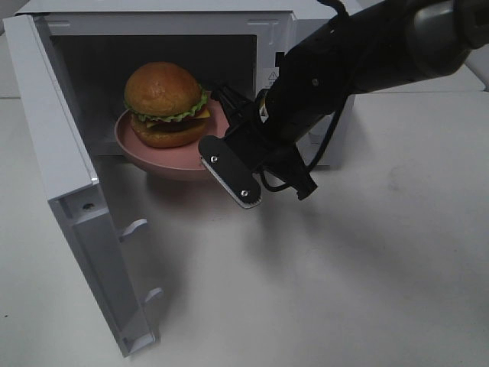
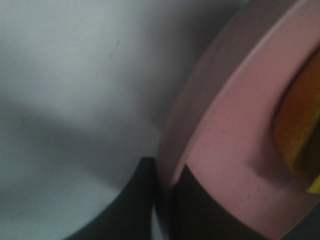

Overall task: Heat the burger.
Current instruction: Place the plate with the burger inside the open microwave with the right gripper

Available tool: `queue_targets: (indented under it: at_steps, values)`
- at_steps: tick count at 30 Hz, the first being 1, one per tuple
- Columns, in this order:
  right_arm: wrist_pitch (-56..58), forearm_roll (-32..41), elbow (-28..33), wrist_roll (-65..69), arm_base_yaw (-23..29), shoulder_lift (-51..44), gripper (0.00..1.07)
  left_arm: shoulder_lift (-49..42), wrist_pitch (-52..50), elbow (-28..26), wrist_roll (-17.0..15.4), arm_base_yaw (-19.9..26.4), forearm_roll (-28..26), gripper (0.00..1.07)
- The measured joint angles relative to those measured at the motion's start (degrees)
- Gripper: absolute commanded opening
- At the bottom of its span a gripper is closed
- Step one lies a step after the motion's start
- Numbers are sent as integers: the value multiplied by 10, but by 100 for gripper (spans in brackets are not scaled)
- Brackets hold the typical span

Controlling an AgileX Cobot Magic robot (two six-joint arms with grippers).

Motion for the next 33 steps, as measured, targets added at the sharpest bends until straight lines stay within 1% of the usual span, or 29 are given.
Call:
queue_targets:
  at_steps: [3,5,6,7,9,10,11,13,14,15,16,18,19,20,21,23,24,25,27,31,33]
  values:
    - [5,-1,-13,5,0,10,0,0,0,0,0,0,0,82]
    - [16,-6,-37,20,0,26,0,0,0,0,0,0,0,82]
    - [16,-6,-37,20,0,26,0,0,0,0,0,0,0,82]
    - [28,-8,-54,24,0,36,0,0,0,0,0,0,0,82]
    - [33,-10,-61,25,0,40,0,0,0,0,0,0,0,82]
    - [42,-11,-78,27,0,50,0,0,0,0,0,0,0,82]
    - [42,-11,-78,27,0,50,0,0,0,0,0,0,0,82]
    - [48,-11,-102,29,0,64,0,0,0,0,0,0,0,82]
    - [48,-11,-102,29,0,64,0,0,0,0,0,0,0,82]
    - [56,-13,-119,33,0,76,0,0,0,0,0,0,0,82]
    - [56,-13,-119,33,0,76,0,0,0,0,0,0,0,82]
    - [72,-22,-150,54,0,92,0,0,0,0,0,0,0,82]
    - [72,-22,-150,54,0,92,0,0,0,0,0,0,0,82]
    - [83,-26,-170,72,0,104,0,0,0,0,0,0,0,82]
    - [83,-26,-170,72,0,104,0,0,0,0,0,0,0,82]
    - [90,-36,-201,91,0,121,0,0,0,0,0,0,0,82]
    - [90,-36,-201,91,0,121,0,0,0,0,0,0,0,82]
    - [97,-38,-218,99,0,130,0,0,0,0,0,0,0,82]
    - [101,-38,-225,103,0,134,0,0,0,0,0,0,0,82]
    - [115,-41,-267,124,0,162,0,0,0,0,0,0,0,82]
    - [117,-41,-274,128,0,167,0,0,0,0,0,0,0,82]
